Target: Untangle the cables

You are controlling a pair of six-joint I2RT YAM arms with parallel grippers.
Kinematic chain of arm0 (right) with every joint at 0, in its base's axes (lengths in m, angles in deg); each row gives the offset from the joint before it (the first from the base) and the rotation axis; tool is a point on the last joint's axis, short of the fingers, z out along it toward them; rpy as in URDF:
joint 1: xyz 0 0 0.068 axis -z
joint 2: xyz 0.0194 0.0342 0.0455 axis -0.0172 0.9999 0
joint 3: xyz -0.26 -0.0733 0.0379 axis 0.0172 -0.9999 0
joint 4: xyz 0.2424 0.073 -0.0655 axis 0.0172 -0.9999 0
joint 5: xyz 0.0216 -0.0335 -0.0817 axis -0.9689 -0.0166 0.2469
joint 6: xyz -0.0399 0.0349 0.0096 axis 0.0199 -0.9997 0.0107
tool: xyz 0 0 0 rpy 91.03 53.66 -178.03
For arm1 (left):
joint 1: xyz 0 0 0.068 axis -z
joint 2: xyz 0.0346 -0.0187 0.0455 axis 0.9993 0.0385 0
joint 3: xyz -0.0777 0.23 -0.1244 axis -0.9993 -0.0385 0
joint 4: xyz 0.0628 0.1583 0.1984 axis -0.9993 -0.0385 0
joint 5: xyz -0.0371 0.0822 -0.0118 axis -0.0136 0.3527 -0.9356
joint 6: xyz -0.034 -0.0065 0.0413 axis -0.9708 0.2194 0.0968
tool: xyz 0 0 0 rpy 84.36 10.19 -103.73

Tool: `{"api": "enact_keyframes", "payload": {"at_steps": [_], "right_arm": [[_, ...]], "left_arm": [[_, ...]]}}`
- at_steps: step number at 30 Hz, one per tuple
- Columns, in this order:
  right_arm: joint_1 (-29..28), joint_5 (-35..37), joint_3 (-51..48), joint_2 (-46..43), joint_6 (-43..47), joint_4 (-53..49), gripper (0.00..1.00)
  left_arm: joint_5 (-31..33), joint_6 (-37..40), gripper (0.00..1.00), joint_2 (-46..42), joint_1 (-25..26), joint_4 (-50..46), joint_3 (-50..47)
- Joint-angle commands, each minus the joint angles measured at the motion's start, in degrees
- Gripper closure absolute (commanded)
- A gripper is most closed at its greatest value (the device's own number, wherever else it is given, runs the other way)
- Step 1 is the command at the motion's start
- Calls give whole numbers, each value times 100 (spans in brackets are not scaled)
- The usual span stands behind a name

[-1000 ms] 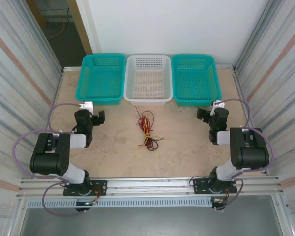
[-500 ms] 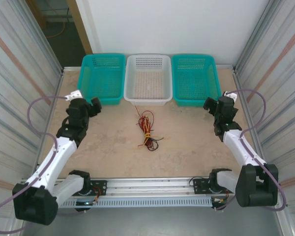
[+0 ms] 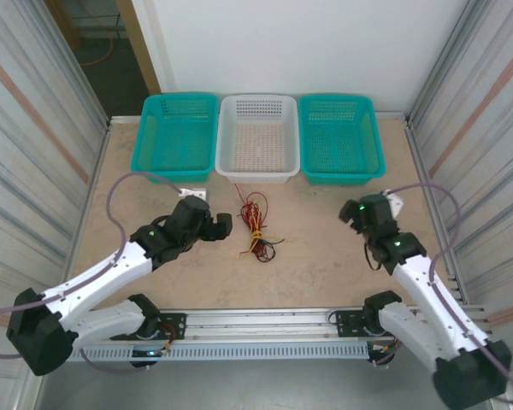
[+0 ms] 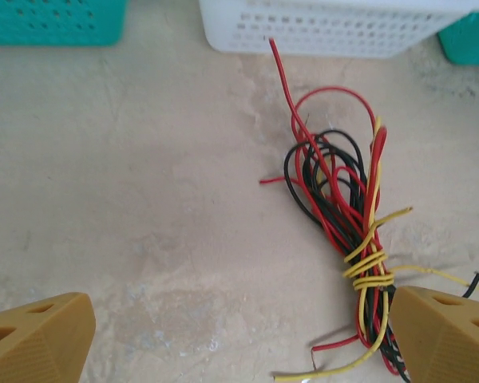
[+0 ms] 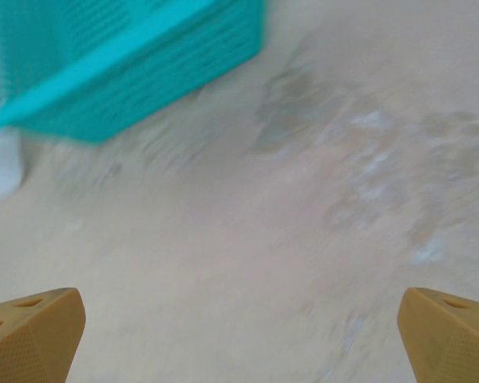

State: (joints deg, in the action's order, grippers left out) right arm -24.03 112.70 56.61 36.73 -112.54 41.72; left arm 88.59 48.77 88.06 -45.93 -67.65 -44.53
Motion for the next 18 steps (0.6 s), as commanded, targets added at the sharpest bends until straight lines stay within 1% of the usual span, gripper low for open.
{"api": "enact_keyframes", "payload": {"at_steps": [1, 2, 3, 4, 5, 6, 8, 9, 11, 13, 16, 18], "right_arm": [[-1242, 1010, 177, -208, -626, -700, 1], [-1445, 695, 187, -117, -658, -538, 1], [-1536, 263, 244, 89, -666, -358, 5], [-1550, -239, 297, 327, -449, -65, 10], [-1555, -832, 418, 663, -95, 259, 16], [-1572, -1346, 571, 1074, 230, 548, 18], [-1631, -2107, 1038, 2014, 758, 776, 22], [-1720, -2311, 1276, 2420, 993, 789, 24], [-1948, -2500, 1789, 3242, 1399, 707, 28], [-2062, -2543, 2061, 3755, 1589, 680, 32], [-2018, -2333, 2160, 4019, 1528, 639, 35], [-1933, -2149, 2087, 3939, 1330, 525, 34]], "left_arm": [[-220, -101, 5, 60, 19, -34, 251], [-224, -104, 5, 76, 10, 6, 279], [-219, -104, 5, 87, -3, 18, 320], [-226, -111, 6, 105, -24, -3, 370], [-245, -121, 7, 114, -56, -68, 455], [-279, -162, 8, 123, -109, -168, 542], [-399, -277, 10, 91, -271, -372, 667], [-480, -359, 11, 65, -368, -451, 704], [-939, -435, 14, -43, -651, -454, 669], [-1315, -497, 16, -176, -844, -391, 565], [-1452, -553, 18, -335, -917, -426, 402], [-1506, -635, 19, -418, -917, -457, 307]]}}
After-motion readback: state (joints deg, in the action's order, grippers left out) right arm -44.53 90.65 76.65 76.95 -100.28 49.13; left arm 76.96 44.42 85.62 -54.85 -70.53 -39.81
